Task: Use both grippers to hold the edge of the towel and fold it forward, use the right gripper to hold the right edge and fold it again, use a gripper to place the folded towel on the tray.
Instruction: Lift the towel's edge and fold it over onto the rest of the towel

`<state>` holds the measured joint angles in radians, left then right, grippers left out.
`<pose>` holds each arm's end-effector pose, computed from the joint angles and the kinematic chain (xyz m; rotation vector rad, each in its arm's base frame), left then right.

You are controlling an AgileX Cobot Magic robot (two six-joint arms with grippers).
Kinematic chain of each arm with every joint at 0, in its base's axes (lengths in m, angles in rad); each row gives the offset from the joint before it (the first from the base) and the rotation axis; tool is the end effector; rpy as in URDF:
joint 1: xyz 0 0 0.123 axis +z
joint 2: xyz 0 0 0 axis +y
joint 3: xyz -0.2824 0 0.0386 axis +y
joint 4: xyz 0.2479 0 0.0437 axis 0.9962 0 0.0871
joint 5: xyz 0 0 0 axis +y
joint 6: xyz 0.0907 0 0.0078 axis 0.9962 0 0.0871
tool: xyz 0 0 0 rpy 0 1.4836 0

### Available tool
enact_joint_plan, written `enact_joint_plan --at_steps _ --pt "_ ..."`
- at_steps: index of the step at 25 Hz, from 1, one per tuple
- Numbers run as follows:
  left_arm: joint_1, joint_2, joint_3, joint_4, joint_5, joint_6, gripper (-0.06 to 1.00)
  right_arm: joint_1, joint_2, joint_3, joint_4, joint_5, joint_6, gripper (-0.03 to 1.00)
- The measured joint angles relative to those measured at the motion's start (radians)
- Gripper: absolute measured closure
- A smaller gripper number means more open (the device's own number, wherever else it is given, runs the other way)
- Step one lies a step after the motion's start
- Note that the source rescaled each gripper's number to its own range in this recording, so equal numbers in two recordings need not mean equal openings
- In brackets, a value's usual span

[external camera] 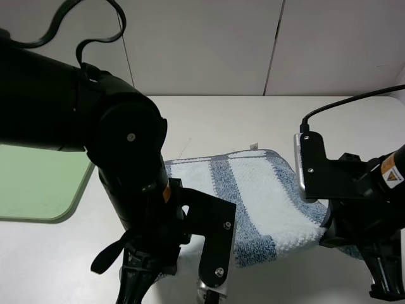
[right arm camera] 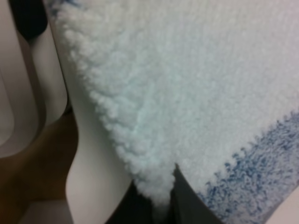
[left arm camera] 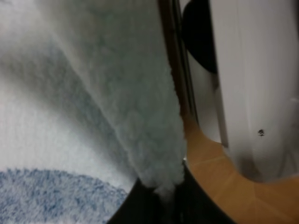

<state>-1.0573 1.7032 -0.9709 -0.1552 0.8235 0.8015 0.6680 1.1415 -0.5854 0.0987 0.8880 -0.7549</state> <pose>0.1378 -0.2653 0.1747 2.3492 1.9439 -0.2003 0.1296 0.1111 0.2134 -1.8477 2.2644 0.1080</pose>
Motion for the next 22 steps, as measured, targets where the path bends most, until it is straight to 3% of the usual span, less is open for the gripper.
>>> enact_joint_plan --at_steps 6,16,22 --pt "-0.001 -0.032 -0.002 0.017 0.01 -0.022 0.94 0.001 -0.046 0.0 0.005 0.031 0.0 0.96" --pt "0.003 -0.071 -0.002 0.276 -0.086 -0.151 0.94 0.001 -0.046 0.0 -0.071 -0.04 0.0 0.97" --pt "0.112 -0.071 -0.002 0.291 -0.163 -0.16 0.94 0.001 0.001 -0.057 -0.107 -0.058 0.001 0.97"
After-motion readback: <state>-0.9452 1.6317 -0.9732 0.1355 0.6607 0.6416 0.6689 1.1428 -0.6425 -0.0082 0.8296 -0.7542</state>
